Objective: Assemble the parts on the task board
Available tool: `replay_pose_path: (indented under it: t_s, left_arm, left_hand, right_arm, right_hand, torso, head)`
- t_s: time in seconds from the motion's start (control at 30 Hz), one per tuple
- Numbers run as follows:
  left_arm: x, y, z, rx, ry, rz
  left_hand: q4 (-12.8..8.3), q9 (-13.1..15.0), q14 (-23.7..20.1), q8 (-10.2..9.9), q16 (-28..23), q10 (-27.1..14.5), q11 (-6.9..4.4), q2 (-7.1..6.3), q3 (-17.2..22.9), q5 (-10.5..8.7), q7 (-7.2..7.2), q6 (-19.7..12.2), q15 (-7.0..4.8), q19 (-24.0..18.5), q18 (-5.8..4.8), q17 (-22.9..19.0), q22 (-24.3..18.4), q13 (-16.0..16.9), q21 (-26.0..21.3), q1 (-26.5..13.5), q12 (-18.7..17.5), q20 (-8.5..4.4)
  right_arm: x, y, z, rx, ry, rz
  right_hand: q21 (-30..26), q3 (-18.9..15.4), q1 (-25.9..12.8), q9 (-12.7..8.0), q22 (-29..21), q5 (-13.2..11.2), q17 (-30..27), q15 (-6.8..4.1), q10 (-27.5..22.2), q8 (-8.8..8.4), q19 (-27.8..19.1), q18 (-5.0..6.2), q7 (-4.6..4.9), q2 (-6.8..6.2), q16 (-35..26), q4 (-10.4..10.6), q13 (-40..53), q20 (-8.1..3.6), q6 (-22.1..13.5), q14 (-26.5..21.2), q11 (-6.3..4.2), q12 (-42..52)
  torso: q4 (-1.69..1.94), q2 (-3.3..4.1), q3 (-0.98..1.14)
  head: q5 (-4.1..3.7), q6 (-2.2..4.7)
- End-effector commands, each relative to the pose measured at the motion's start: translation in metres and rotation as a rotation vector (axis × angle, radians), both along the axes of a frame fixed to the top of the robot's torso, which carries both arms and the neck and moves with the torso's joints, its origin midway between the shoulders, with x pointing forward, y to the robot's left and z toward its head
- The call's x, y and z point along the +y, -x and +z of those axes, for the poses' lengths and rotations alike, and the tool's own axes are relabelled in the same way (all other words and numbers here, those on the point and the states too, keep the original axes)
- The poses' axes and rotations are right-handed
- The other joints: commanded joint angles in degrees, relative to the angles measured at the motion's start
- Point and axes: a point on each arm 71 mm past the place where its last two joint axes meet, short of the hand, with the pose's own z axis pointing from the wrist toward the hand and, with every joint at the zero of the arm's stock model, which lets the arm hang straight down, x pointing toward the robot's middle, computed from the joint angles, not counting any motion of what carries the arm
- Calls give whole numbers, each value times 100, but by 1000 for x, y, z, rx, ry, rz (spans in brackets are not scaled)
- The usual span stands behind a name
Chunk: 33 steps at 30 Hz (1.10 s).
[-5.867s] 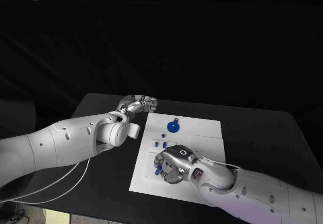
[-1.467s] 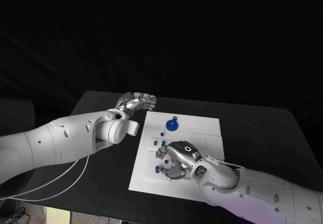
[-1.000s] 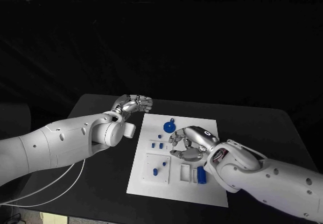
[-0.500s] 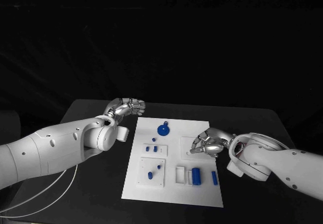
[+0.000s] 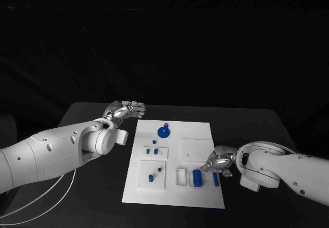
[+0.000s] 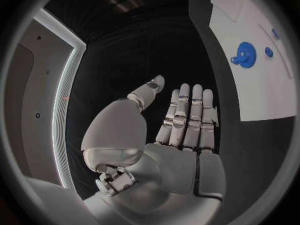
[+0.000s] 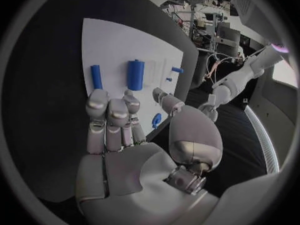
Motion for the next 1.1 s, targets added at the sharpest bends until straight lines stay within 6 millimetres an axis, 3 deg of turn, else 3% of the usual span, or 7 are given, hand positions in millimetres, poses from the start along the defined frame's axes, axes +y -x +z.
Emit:
replay_pose_path:
  t_s: [0.03, 0.43, 1.1]
  left_arm:
    - [-4, 1, 0, 3, 15, -23]
    - [-3, 1, 0, 5, 16, -25]
    - [-3, 2, 0, 6, 16, -26]
  left_hand:
    - [17, -8, 16, 26, -30, -22, 39, 7, -30, -28, -11, -36, 24, 4, 51, 7, 6, -9, -26, -52, 23, 17]
    - [38, -14, 17, 28, -43, -24, 40, 10, -43, -28, -10, -40, 26, 5, 51, 16, 12, -15, -35, -86, 23, 18]
    - [44, -18, 16, 28, -52, -27, 41, 10, -44, -27, -10, -45, 25, 4, 54, 23, 16, -20, -41, -93, 22, 17]
  right_arm:
    - [-2, 3, -6, 41, 67, -10]
    - [12, 8, -30, 52, 101, 0]
    - [32, 14, -47, 69, 85, 23]
  right_hand:
    - [44, 55, -134, 24, 121, -31, 24, -35, -11, 20, -9, 482, 48, -47, 29, 102, 21, -58, 110, -25, -42, 32]
    - [122, 85, -403, 78, 120, -29, 84, -42, 5, 14, -2, 482, 41, -154, 62, 235, 73, -91, 106, -18, -48, 66]
    - [164, 132, -380, 95, 116, -29, 112, -31, -3, -16, -13, 482, 52, -209, 66, 157, 103, -120, 70, -20, -37, 74]
  torso:
    - [43, 11, -11]
    - [50, 18, -15]
    - [41, 16, -11]
  head:
    - [-52, -2]
    - [-60, -59]
    - [-56, -123]
